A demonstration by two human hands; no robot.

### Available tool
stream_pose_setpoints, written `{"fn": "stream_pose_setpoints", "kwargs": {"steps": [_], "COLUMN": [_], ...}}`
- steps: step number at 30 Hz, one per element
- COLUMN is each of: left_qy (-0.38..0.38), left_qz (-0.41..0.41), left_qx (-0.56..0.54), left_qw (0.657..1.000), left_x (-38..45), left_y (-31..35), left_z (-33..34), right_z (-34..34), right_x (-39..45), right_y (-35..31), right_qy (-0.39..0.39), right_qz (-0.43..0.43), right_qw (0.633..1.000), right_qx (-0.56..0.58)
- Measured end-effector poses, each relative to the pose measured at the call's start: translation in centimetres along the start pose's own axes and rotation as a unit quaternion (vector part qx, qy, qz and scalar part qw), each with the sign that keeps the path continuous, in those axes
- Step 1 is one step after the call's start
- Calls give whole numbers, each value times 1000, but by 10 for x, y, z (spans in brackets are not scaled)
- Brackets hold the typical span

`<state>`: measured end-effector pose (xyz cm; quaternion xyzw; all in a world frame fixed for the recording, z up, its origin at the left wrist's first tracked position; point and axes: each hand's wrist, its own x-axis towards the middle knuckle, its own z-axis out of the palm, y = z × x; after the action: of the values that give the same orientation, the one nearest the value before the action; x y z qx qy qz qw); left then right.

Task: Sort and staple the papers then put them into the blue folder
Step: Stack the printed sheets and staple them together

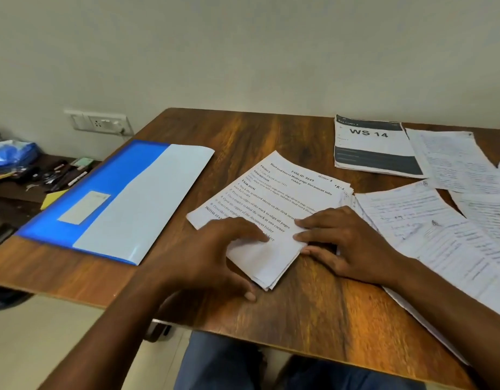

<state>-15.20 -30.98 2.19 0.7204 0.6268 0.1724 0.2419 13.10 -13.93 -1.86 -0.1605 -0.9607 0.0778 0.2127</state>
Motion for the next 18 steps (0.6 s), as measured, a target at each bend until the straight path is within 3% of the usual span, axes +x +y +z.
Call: {"fn": "stream_pose_setpoints", "kwargs": {"steps": [7,18], "left_qy": [59,59], "left_qz": [54,64], "left_qx": [-71,-97], "left_qw": [994,991], "left_x": [3,9], "left_y": [-2,-5], "left_z": [6,0], "right_z": [-2,-8], "right_x": [2,8], "right_y": [1,-2], "right_qy": [30,29], "right_qz": [-3,16], "right_qw": [1000,999], "right_qx": [-1,11]}}
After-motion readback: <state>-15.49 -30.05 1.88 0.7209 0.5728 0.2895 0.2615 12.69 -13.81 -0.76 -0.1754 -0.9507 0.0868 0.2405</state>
